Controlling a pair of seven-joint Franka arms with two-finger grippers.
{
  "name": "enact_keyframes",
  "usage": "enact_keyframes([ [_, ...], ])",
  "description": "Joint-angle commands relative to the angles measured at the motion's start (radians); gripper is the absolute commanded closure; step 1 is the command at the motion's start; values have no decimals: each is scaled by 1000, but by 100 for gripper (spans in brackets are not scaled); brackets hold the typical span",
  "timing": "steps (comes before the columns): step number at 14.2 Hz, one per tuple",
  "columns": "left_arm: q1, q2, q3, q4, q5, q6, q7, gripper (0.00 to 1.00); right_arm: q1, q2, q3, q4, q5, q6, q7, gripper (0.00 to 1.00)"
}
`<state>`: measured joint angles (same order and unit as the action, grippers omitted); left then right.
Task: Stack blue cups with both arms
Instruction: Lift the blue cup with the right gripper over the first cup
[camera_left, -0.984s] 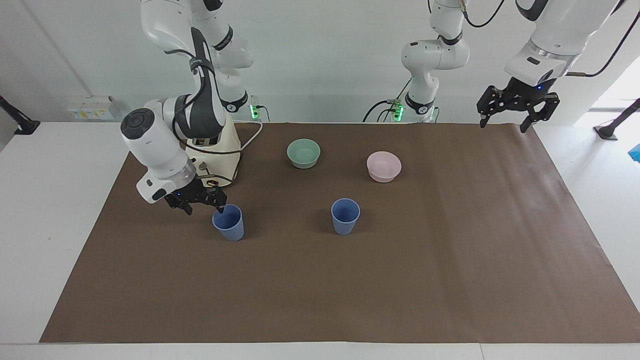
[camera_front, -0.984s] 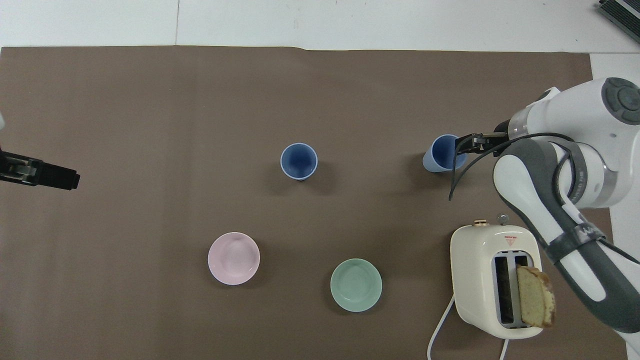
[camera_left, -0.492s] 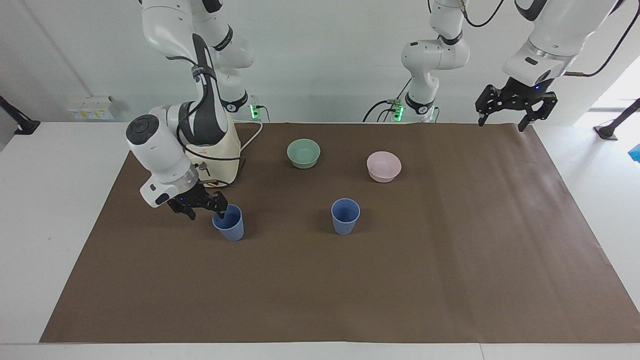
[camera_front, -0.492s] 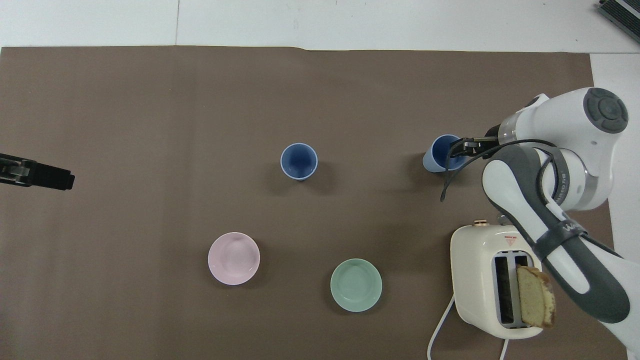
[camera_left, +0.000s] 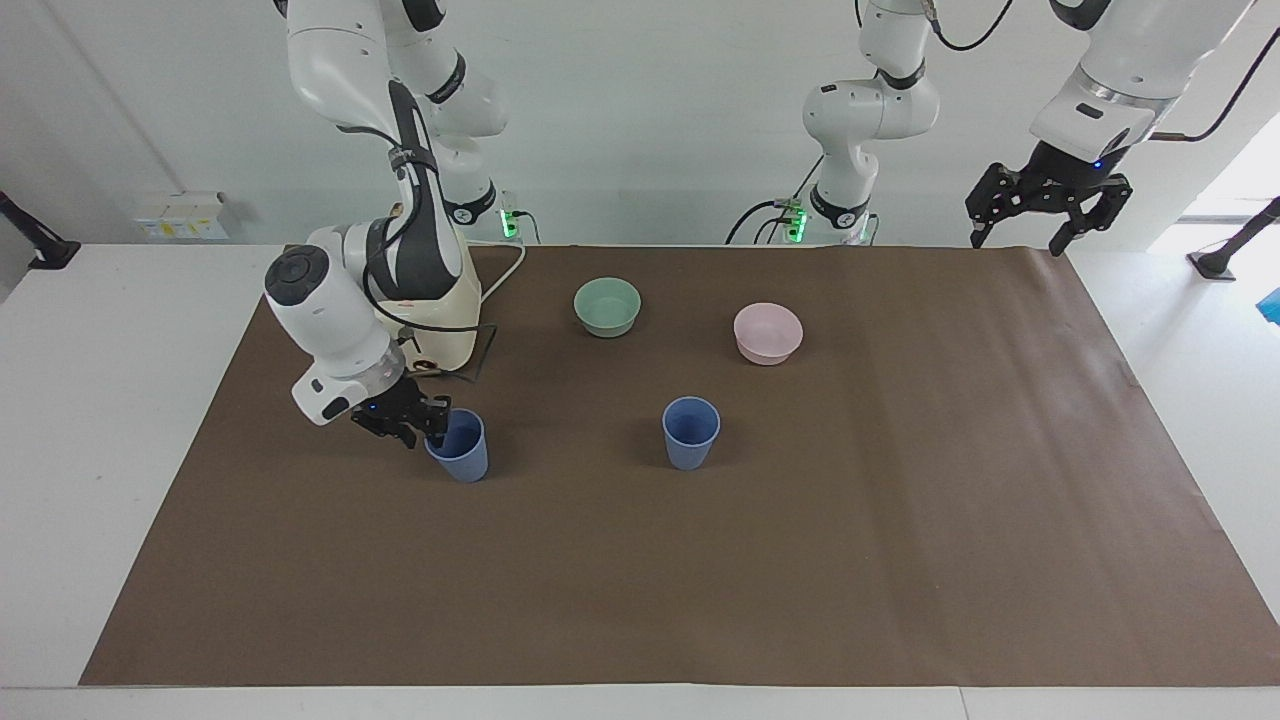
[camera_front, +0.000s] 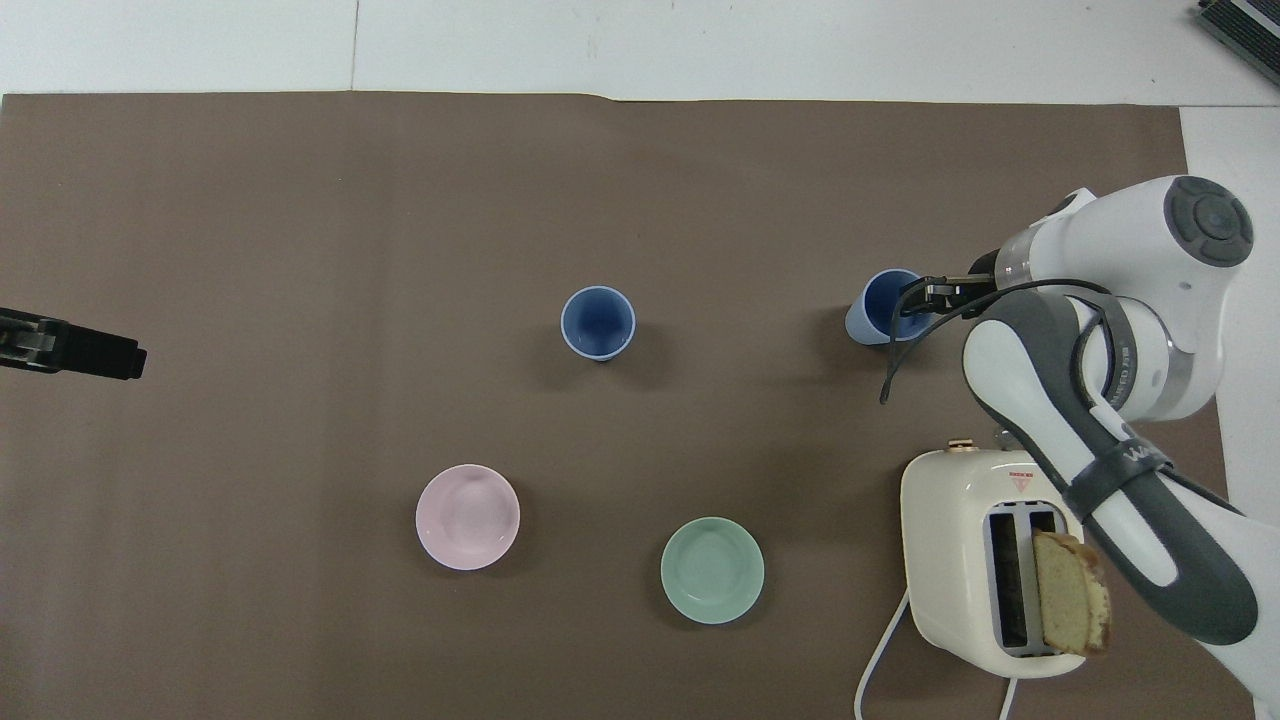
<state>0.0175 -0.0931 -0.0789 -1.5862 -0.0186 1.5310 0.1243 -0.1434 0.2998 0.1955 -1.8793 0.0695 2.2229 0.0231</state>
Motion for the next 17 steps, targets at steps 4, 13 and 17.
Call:
enact_keyframes([
  [4, 13, -16, -7, -11, -14, -2, -11, 0, 13, -44, 41, 84, 21, -89, 128, 100],
  [13, 12, -19, -9, -20, -14, -2, 3, 0, 300, -44, 45, 330, -19, -299, 592, 100],
  [17, 12, -19, -9, -20, -14, -2, 1, 0, 370, -42, 47, 344, -37, -304, 624, 100],
])
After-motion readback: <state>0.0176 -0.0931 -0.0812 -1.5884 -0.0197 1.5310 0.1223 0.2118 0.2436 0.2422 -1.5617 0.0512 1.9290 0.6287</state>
